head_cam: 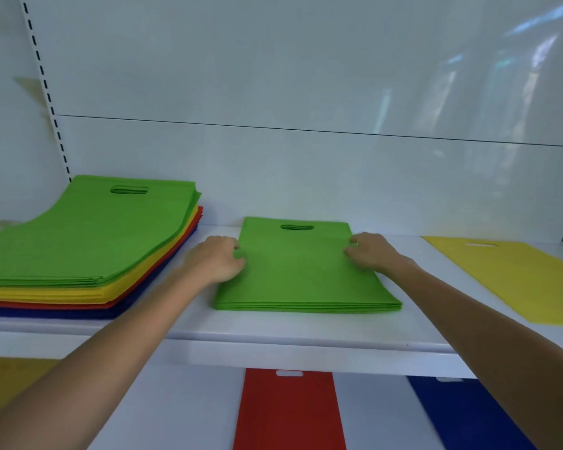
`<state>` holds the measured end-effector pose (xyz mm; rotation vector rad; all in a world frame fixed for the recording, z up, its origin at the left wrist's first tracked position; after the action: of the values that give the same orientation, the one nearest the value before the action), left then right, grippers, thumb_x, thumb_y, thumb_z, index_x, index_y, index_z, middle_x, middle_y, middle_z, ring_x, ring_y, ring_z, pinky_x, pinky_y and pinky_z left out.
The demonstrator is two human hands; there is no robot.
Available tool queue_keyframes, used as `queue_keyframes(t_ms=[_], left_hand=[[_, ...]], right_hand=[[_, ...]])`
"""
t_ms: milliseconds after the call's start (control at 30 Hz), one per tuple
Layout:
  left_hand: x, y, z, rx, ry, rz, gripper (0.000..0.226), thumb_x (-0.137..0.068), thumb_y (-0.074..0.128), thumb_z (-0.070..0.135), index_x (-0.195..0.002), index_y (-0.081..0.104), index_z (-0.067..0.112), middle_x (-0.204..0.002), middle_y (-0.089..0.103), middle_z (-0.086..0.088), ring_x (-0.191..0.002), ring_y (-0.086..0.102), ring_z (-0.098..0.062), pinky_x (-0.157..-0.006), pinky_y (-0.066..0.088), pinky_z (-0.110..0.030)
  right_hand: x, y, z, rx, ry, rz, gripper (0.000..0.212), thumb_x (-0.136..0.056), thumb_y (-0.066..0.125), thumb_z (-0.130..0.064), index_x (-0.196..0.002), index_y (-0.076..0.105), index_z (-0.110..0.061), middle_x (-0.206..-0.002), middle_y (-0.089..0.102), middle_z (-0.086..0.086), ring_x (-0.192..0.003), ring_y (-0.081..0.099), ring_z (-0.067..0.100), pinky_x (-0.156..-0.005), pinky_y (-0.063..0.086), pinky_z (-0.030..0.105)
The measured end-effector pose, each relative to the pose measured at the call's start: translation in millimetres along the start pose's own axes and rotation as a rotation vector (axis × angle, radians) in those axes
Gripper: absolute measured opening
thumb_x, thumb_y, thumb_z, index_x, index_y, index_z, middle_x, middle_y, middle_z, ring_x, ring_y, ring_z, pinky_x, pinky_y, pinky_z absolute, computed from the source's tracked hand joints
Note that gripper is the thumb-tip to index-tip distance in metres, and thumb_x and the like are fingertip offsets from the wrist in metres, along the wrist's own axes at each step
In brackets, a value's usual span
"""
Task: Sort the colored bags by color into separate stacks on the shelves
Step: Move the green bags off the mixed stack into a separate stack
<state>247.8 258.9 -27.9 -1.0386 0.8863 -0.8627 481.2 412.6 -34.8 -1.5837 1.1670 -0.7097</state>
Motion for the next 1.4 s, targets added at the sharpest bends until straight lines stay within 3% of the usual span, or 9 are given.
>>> queue_keyframes(t_ms=[133,300,633,767,867,967,1100,1233,1400], left_hand=[[-13.8,-41.2,-14.9,0.042,0.019,0.07,0.046,-0.088,0.053,0.032,-0.131,0.05,0.017,-0.134,0.051,-0.009,-0.123,0.048,-0.026,-0.1,0.04,-0.034],[-13.3,-101.1,-47.6,0.098,0.121,0.144,0.037,-0.088,0.056,0.023,-0.124,0.056,0.015,-0.118,0.063,-0.004,-0.108,0.057,-0.023,-0.092,0.044,-0.029],[15.5,-134.4,-230.0,0.063,-0.066,0.138,0.033,-0.088,0.057,0.02,-0.12,0.059,0.013,-0.116,0.063,-0.007,-0.105,0.058,-0.023,-0.094,0.044,-0.031],[24.0,-136.9,-293.3,0.044,-0.178,0.107,0.036,-0.089,0.058,0.024,-0.122,0.057,0.011,-0.123,0.058,-0.011,-0.114,0.054,-0.027,-0.097,0.042,-0.034],[29.4,-134.4,-324.5,0.089,-0.248,0.089,0.025,-0.086,0.062,0.033,-0.097,0.065,0.01,-0.102,0.065,-0.01,-0.103,0.059,-0.028,-0.082,0.043,-0.03],[30.7,-132.9,-337.0,0.206,-0.255,0.134,0.028,-0.083,0.067,0.032,-0.094,0.071,0.006,-0.098,0.069,-0.014,-0.093,0.062,-0.027,-0.078,0.045,-0.028],[31.3,-141.0,-330.1,0.225,-0.191,0.267,0.04,-0.078,0.073,0.022,-0.112,0.062,0.005,-0.114,0.063,-0.017,-0.106,0.058,-0.029,-0.091,0.045,-0.033],[29.3,-144.3,-322.5,0.198,-0.113,0.306,0.036,-0.082,0.068,0.015,-0.115,0.056,0.009,-0.114,0.062,-0.015,-0.105,0.057,-0.031,-0.089,0.046,-0.035],[29.5,-149.8,-302.9,0.14,0.019,0.361,0.016,-0.084,0.063,0.008,-0.098,0.069,0.012,-0.105,0.067,-0.014,-0.098,0.061,-0.029,-0.09,0.048,-0.038]], right_hand=[[5.4,-28.0,-44.5,-0.092,-0.115,0.194,0.039,-0.094,0.047,-0.023,-0.13,0.05,-0.007,-0.135,0.05,0.011,-0.125,0.045,0.027,-0.104,0.037,0.04],[5.8,-32.4,-117.2,-0.17,-0.192,0.204,0.042,-0.094,0.047,-0.025,-0.134,0.048,-0.011,-0.135,0.051,0.009,-0.121,0.048,0.025,-0.1,0.041,0.038],[7.5,14.3,-259.8,-0.299,-0.226,0.149,0.042,-0.089,0.054,-0.027,-0.127,0.049,-0.009,-0.125,0.055,0.013,-0.109,0.054,0.03,-0.095,0.045,0.041],[12.2,40.6,-300.6,-0.256,-0.212,0.085,0.037,-0.088,0.058,-0.03,-0.105,0.06,0.002,-0.107,0.061,0.017,-0.092,0.059,0.03,-0.071,0.049,0.034],[14.0,60.2,-312.0,-0.258,-0.164,0.022,0.033,-0.085,0.064,-0.034,-0.066,0.051,-0.01,-0.069,0.054,0.005,-0.067,0.05,0.019,-0.049,0.036,0.023],[13.4,68.1,-312.1,-0.328,-0.078,0.031,0.043,-0.08,0.071,-0.032,-0.058,0.039,-0.014,-0.061,0.047,0.002,-0.061,0.05,0.018,-0.053,0.04,0.025],[14.4,66.6,-311.2,-0.387,-0.003,0.06,0.045,-0.074,0.078,-0.028,-0.057,0.039,-0.011,-0.058,0.045,0.004,-0.066,0.051,0.023,-0.067,0.044,0.03],[13.9,63.5,-302.8,-0.504,0.044,0.138,0.031,-0.074,0.078,-0.018,-0.078,0.063,0.009,-0.081,0.06,0.02,-0.074,0.047,0.022,-0.086,0.052,0.042],[19.3,56.4,-294.5,-0.512,0.011,0.231,0.016,-0.084,0.067,-0.012,-0.074,0.058,-0.003,-0.083,0.061,0.014,-0.076,0.053,0.021,-0.064,0.043,0.027]])
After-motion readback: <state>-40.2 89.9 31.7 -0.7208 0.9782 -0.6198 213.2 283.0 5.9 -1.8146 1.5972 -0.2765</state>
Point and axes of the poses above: each hand's wrist, its own x-axis away from the middle knuckle, its own y-axis out of the palm, z = x × y, the point moved 8 cm from there along -x, towards the middle knuckle
